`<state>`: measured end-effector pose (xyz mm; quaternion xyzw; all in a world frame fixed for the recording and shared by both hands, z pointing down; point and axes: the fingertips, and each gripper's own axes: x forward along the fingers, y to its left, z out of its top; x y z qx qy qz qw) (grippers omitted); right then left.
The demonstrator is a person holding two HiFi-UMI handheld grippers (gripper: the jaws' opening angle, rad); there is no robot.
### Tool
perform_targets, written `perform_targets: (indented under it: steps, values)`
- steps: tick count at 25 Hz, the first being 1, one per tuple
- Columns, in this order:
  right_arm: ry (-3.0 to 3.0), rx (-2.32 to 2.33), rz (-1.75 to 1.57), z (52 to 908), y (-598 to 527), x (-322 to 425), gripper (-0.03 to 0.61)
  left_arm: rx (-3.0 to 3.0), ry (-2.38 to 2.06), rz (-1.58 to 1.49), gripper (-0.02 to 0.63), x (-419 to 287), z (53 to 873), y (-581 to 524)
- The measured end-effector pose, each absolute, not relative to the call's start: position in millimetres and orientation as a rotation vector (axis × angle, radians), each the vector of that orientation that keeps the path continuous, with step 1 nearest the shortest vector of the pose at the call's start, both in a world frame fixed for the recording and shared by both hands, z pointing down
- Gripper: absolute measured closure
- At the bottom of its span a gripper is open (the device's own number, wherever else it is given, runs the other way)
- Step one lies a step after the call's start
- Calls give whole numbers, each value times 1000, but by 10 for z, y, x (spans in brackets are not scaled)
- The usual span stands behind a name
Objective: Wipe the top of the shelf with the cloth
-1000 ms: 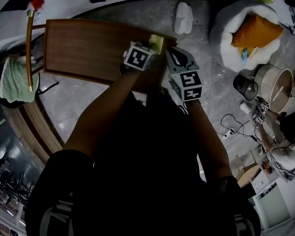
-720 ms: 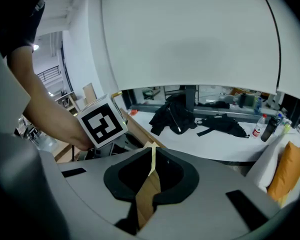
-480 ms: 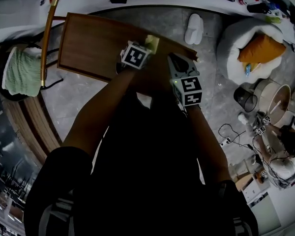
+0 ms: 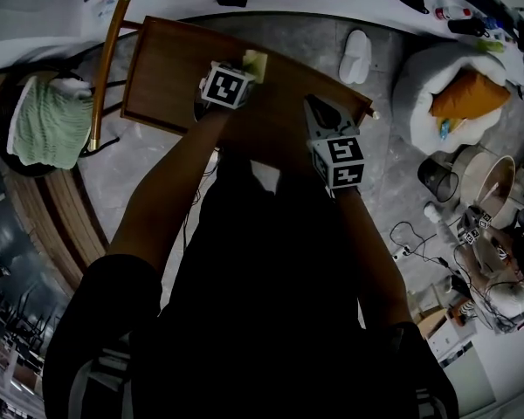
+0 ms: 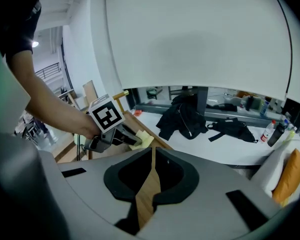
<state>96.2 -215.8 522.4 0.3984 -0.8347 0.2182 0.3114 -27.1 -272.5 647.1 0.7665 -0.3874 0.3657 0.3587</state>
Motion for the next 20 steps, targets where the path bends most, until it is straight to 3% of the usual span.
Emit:
perform_targets:
  steps: [20]
  values:
    - [-2237, 977, 613, 5381, -2367, -532, 544, 1952, -1139, 1012, 583, -1923, 6536, -3033]
